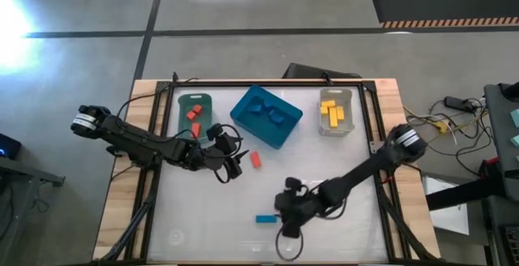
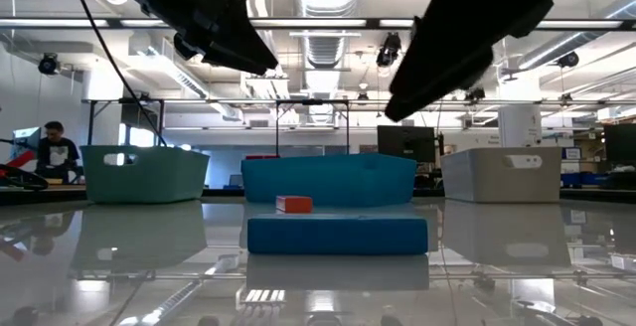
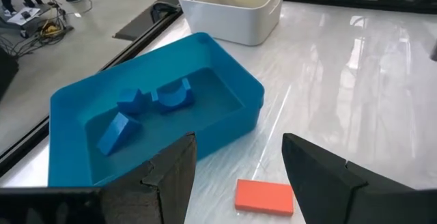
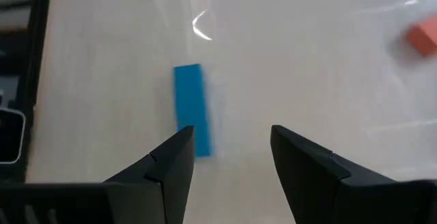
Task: Sort & place blocks by color
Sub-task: Put the blue block into the blue bin
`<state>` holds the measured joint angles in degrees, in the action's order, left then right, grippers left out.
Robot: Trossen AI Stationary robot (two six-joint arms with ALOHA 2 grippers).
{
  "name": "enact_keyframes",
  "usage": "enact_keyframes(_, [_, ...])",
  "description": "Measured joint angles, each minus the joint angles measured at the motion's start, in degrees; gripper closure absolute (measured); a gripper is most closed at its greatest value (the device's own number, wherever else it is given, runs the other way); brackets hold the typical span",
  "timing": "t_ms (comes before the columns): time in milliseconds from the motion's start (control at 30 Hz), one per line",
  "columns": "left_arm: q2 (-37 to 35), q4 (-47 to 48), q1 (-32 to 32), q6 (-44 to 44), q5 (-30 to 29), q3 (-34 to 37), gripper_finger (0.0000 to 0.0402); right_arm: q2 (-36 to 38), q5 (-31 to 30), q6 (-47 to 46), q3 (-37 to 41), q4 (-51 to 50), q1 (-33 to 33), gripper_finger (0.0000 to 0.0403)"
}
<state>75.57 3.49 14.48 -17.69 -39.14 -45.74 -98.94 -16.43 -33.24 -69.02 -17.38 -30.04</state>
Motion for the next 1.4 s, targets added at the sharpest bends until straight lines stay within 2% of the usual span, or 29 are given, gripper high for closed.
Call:
enact_keyframes(200, [-0.1, 0.0, 0.5, 0.0, 0.0, -0.1, 0.0201, -8.2, 0.2, 5.9, -9.0, -5.1, -0.8, 0.022])
enact_keyframes(400, [-0.1, 0.0, 0.6, 0.2, 0.0, 0.0, 0.0201, -12.2, 0.5, 5.8, -12.1, -5.9, -0.8, 0.022])
enact_keyframes(533, [-0.1, 0.0, 0.6, 0.6, 0.0, 0.0, 0.0201, -13.7, 3.3, 4.1, -12.3, -6.0, -0.7, 0.022])
enact_keyframes(1067, [-0.2, 0.0, 0.7, 2.0, 0.0, 0.1, 0.0201, -13.8, 2.9, 2.2, -10.7, -5.3, 0.3, 0.022])
enact_keyframes(1400, [-0.2, 0.0, 0.7, 1.7, 0.0, 0.1, 0.0201, -13.8, 4.1, 4.8, -6.9, 3.4, 2.2, 0.022])
